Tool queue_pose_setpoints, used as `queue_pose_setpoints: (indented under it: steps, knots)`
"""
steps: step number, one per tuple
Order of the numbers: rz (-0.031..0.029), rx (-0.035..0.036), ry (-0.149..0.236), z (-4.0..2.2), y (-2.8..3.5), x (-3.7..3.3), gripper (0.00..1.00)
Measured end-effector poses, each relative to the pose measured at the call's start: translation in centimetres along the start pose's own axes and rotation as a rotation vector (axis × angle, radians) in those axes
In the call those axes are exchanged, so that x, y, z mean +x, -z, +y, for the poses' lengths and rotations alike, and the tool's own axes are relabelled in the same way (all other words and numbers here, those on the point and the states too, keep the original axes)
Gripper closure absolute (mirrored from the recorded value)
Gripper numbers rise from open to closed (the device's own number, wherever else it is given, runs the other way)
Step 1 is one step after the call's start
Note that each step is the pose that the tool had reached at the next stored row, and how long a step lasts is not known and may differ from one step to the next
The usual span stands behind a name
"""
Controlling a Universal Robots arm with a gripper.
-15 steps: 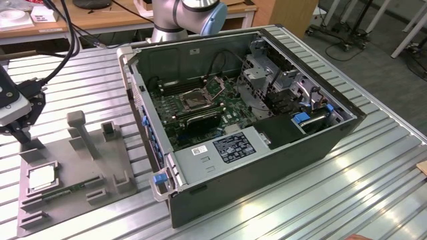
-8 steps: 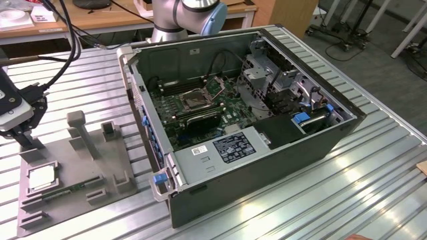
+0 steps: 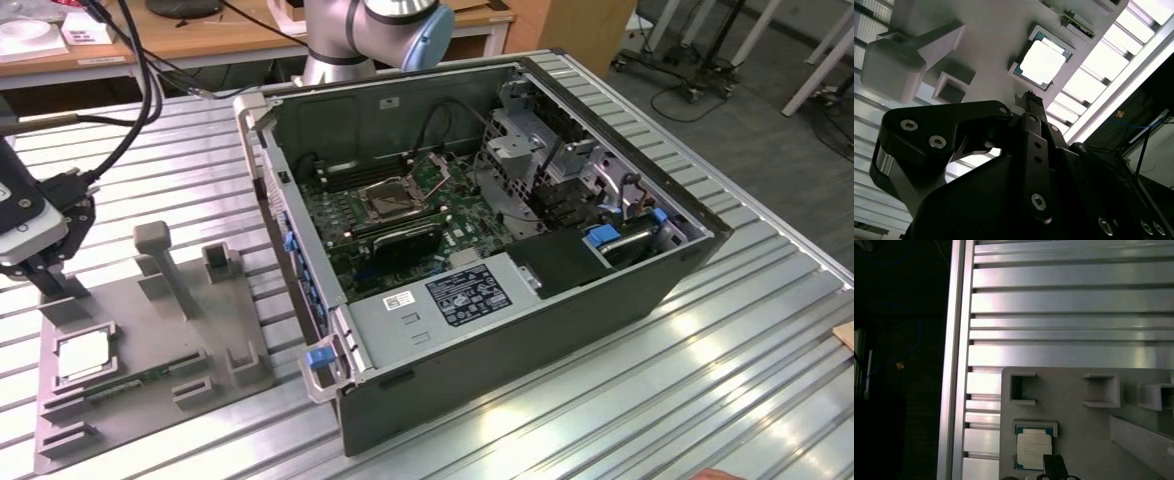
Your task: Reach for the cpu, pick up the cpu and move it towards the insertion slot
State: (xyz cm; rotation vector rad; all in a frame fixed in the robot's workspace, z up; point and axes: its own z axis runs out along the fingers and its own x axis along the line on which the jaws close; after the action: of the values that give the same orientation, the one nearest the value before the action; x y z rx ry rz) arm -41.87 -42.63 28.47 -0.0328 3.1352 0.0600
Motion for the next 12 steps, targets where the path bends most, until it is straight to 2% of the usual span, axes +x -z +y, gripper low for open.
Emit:
queue_pose_setpoints:
  steps: [12]
  knots:
    - [0.0001, 0.0001, 0.0, -0.34, -0.37, 0.16, 0.89]
